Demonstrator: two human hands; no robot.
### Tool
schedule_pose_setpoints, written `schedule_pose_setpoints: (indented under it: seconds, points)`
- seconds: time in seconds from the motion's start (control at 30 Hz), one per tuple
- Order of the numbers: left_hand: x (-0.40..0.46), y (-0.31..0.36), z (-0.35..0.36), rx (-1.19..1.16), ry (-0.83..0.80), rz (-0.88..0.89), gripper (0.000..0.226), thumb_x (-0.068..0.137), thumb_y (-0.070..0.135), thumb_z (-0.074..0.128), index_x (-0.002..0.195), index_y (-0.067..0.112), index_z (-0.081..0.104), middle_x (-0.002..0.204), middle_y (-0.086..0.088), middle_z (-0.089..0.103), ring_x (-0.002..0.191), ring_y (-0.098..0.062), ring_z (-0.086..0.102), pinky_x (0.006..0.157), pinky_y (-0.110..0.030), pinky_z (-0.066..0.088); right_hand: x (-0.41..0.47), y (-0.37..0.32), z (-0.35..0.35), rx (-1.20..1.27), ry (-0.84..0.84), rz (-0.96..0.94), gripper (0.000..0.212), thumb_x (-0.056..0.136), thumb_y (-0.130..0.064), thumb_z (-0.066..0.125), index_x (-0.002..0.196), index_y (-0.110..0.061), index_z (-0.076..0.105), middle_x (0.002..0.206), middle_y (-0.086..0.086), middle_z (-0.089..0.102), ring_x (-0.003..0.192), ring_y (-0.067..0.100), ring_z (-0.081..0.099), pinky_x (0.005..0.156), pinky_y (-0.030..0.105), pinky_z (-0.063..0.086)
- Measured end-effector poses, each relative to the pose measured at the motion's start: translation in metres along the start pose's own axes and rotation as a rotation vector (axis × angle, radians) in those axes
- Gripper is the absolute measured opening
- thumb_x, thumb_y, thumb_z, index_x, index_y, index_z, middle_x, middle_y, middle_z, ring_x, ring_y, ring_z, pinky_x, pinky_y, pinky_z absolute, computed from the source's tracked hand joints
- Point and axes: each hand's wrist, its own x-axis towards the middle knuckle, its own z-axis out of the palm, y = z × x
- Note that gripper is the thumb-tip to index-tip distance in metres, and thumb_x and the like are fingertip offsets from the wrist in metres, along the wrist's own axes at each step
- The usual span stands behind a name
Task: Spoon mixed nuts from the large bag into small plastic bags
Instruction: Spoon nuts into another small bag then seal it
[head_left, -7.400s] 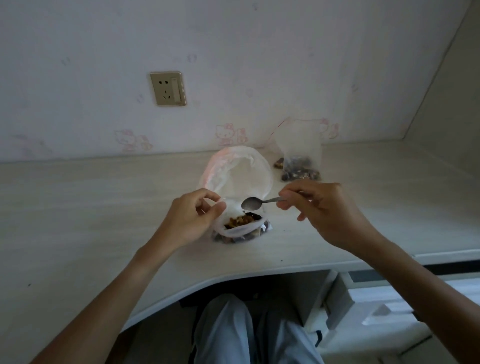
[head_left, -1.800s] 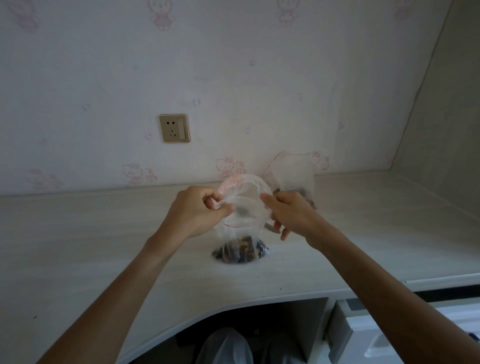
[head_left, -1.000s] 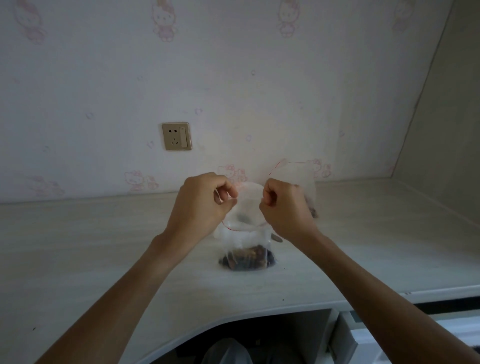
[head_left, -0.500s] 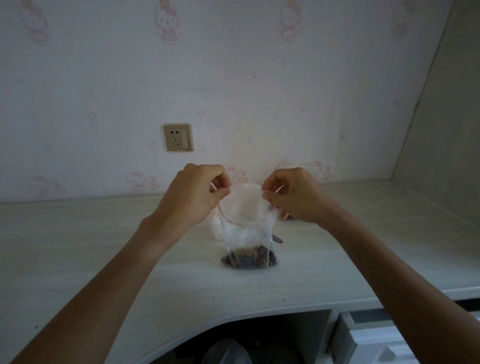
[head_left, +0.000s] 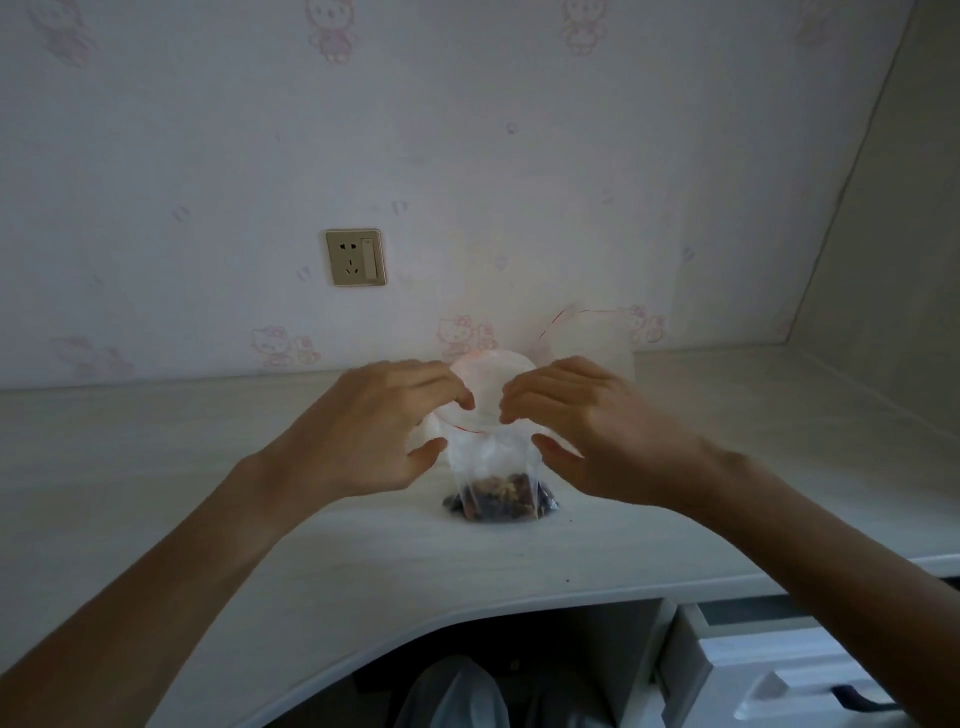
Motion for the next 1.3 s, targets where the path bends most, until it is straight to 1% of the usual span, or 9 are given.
schedule_pose_setpoints:
  seconds: [0.1,0.23,0.37,0.5,0.63,0.83,0.97,1.2,1.3]
  points:
    - [0.004,0.001,0.003,0.069,-0.028,-0.011,0.040,0.080,0.033,0.086,0.117,0.029,0.070,0.108,0.016,0.070,0.064,0.001,0.040,0.062,-0.027,0.052,0.005,0.010,0.010,-0.223,-0.128,-0.065,0.046,0.081,-0.007,0.078,0.125,-0.015,0.066,0.120,0.004,0.072,0.115,0.022,0.066,0.113,0.041,0.039]
    - [0.010,-0.005,0.004,0.042,-0.084,-0.061,0.029,0.086,0.041,0.081,0.111,0.031,0.070,0.093,0.020,0.065,0.064,0.000,0.051,0.064,-0.028,0.051,0.013,0.019,0.014,-0.333,-0.195,-0.058,0.046,0.082,-0.008,0.076,0.125,-0.018,0.064,0.102,0.000,0.076,0.099,0.022,0.069,0.111,0.043,0.039]
    - [0.013,-0.015,-0.005,-0.016,-0.133,-0.048,0.022,0.086,0.056,0.073,0.094,0.038,0.064,0.078,0.025,0.056,0.069,0.003,0.055,0.061,-0.016,0.038,0.022,0.025,0.003,-0.194,-0.255,0.038,0.038,0.090,-0.026,0.076,0.125,-0.021,0.061,0.111,0.003,0.075,0.098,0.023,0.069,0.109,0.036,0.037]
    - [0.023,-0.018,-0.012,-0.010,-0.125,-0.022,0.029,0.090,0.060,0.066,0.077,0.036,0.055,0.073,0.022,0.054,0.067,0.006,0.052,0.060,-0.016,0.038,0.033,0.026,-0.010,-0.031,-0.298,0.094,0.024,0.093,-0.041,0.071,0.108,-0.024,0.063,0.104,-0.004,0.071,0.091,0.015,0.057,0.085,0.022,0.032]
    - [0.028,-0.017,-0.010,-0.025,-0.111,-0.029,0.054,0.097,0.067,0.040,0.069,0.026,0.060,0.073,0.013,0.055,0.066,-0.004,0.053,0.060,-0.023,0.040,0.041,0.027,-0.014,0.016,-0.330,0.093,0.024,0.094,-0.045,0.069,0.089,-0.022,0.065,0.092,-0.008,0.060,0.081,0.008,0.046,0.083,0.030,0.043]
    - [0.029,-0.021,-0.014,-0.102,-0.127,-0.048,0.061,0.102,0.068,0.030,0.068,0.030,0.063,0.073,0.015,0.059,0.068,-0.003,0.058,0.066,-0.022,0.045,0.047,0.027,-0.018,0.048,-0.306,0.126,0.036,0.104,-0.044,0.053,0.080,-0.020,0.065,0.074,-0.008,0.058,0.066,0.010,0.052,0.087,0.022,0.034]
    - [0.034,-0.019,-0.017,-0.111,-0.104,-0.032,0.057,0.099,0.070,0.033,0.072,0.029,0.062,0.066,0.013,0.058,0.064,-0.008,0.058,0.059,-0.020,0.040,0.055,0.024,-0.023,0.181,-0.300,0.187,0.016,0.102,-0.036,0.060,0.094,-0.022,0.063,0.069,-0.018,0.052,0.062,0.001,0.052,0.060,0.012,0.031]
    - [0.034,-0.027,-0.029,-0.070,-0.105,-0.023,0.042,0.091,0.072,0.045,0.077,0.035,0.059,0.071,0.018,0.059,0.066,-0.003,0.055,0.058,-0.022,0.039,0.053,0.036,-0.035,0.176,-0.304,0.129,0.039,0.103,-0.045,0.055,0.083,-0.013,0.067,0.075,-0.004,0.066,0.068,0.014,0.060,0.072,0.034,0.050]
    - [0.039,-0.023,-0.029,-0.074,-0.103,0.002,0.040,0.088,0.072,0.052,0.075,0.035,0.058,0.071,0.020,0.057,0.067,-0.002,0.056,0.060,-0.022,0.041,0.053,0.031,-0.034,0.186,-0.299,0.095,0.034,0.091,-0.047,0.072,0.075,-0.022,0.056,0.070,-0.016,0.056,0.063,0.002,0.052,0.065,0.020,0.041]
